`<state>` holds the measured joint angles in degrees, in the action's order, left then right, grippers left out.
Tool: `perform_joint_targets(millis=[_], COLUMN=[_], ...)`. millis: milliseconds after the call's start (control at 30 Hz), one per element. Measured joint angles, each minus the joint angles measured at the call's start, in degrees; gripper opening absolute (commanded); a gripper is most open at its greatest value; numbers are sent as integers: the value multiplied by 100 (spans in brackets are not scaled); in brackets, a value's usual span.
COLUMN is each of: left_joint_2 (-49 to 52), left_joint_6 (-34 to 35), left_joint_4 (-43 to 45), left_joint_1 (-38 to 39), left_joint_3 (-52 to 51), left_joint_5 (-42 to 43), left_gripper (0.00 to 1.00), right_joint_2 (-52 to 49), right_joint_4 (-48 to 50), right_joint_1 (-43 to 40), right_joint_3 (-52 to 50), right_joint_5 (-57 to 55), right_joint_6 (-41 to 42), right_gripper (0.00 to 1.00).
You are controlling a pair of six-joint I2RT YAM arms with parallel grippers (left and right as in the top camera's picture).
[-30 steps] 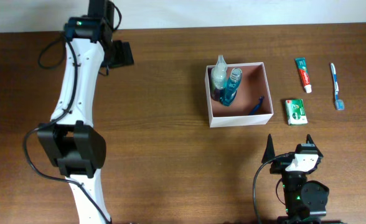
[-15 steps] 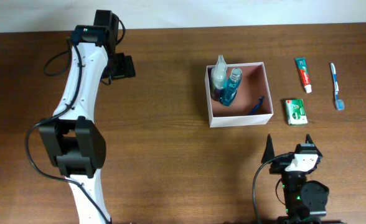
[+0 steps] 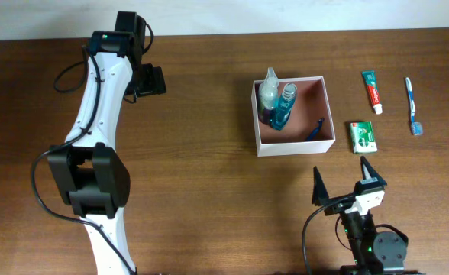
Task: Pack container
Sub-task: 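Move the right gripper over the green Dettol soap box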
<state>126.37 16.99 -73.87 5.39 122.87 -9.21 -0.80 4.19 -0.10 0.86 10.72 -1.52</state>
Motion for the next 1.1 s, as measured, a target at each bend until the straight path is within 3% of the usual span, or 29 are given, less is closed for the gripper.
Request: perform_joint_targets(millis=[233,367,567,900,1033,1100], left_joint_2=[0,0,0,0,0,0], left_joint_6=[0,0,0,0,0,0], left_joint_4=[0,2,2,4,4,2], left_joint_1=[0,-2,0,0,-2,0], left_joint_3=[0,0,-4,-11,-11,-11], left_joint_5=[0,4,22,35,37,39], left_gripper=[99,99,99,100,99,99], right_joint_2=[-225,-1060,-3425,-8168,-9656,-10201], right_joint_4=[-68,-960,-3598,-8266,-9385,-9477], right_joint_1=[0,0,-2,-385,-787,-940], right_joint_3=[1106,2494,4968,10710,12211,12555], right_joint_5=[-184,-306,-977,-1316,-1351,-1357], right_joint_6=[-219,-702,-1117,-1641,-1663,-1604], right_gripper=[99,99,99,99,99,99])
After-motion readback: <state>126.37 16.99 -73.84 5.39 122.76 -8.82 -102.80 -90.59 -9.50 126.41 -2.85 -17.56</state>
